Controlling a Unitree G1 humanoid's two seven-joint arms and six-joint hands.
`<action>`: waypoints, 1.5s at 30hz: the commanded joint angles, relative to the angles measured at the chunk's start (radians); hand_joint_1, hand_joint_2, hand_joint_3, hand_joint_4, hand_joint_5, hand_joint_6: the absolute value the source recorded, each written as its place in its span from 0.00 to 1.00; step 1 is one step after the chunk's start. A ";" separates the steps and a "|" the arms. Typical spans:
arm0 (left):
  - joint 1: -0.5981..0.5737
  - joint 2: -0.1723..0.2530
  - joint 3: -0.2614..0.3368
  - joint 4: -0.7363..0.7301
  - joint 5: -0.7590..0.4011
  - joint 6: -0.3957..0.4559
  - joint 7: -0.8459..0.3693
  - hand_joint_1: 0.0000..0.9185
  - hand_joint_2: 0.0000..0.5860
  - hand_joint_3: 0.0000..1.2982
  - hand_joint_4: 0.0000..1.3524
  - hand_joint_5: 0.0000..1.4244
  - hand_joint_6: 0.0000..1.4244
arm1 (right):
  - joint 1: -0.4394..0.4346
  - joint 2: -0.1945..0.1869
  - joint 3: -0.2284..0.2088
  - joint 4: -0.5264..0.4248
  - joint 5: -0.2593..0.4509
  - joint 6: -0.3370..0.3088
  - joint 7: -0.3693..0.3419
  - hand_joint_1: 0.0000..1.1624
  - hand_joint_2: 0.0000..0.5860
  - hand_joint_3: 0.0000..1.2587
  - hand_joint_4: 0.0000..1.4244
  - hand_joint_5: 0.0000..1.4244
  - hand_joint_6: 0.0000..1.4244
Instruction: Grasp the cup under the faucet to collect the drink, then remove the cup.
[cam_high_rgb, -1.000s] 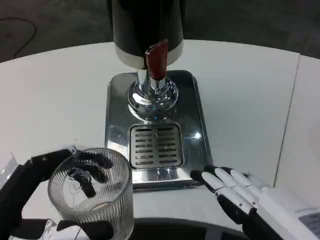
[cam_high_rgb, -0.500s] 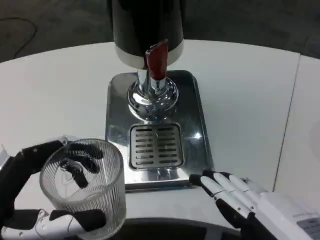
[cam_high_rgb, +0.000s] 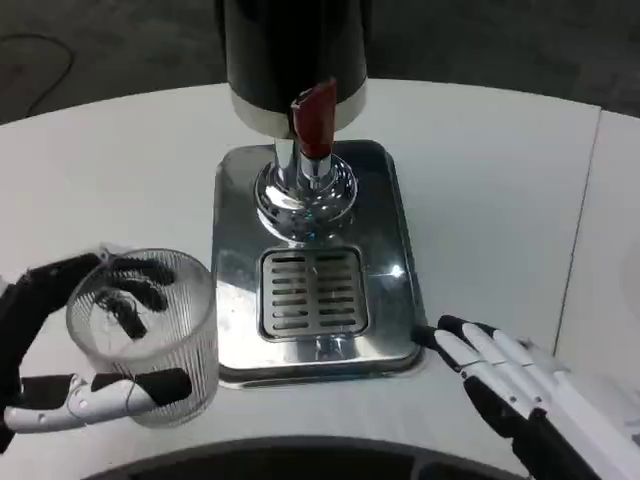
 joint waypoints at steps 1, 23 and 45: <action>-0.121 -0.012 -0.042 0.124 0.064 -0.059 0.097 0.70 0.03 0.51 0.53 0.57 0.41 | 0.031 0.011 -0.012 -0.015 0.031 0.015 -0.040 0.37 0.84 0.05 0.00 0.00 0.00; -0.450 -0.031 -0.264 0.599 0.311 -0.121 0.424 0.62 0.05 0.51 0.54 0.58 0.41 | 0.111 -0.014 -0.070 -0.015 0.131 -0.018 -0.108 0.37 0.84 0.06 0.00 0.00 0.00; -0.714 -0.048 -0.471 0.956 0.466 -0.126 0.694 0.58 0.06 0.52 0.55 0.60 0.43 | 0.206 -0.054 -0.149 -0.015 0.228 -0.050 -0.157 0.37 0.84 0.06 0.00 0.00 0.00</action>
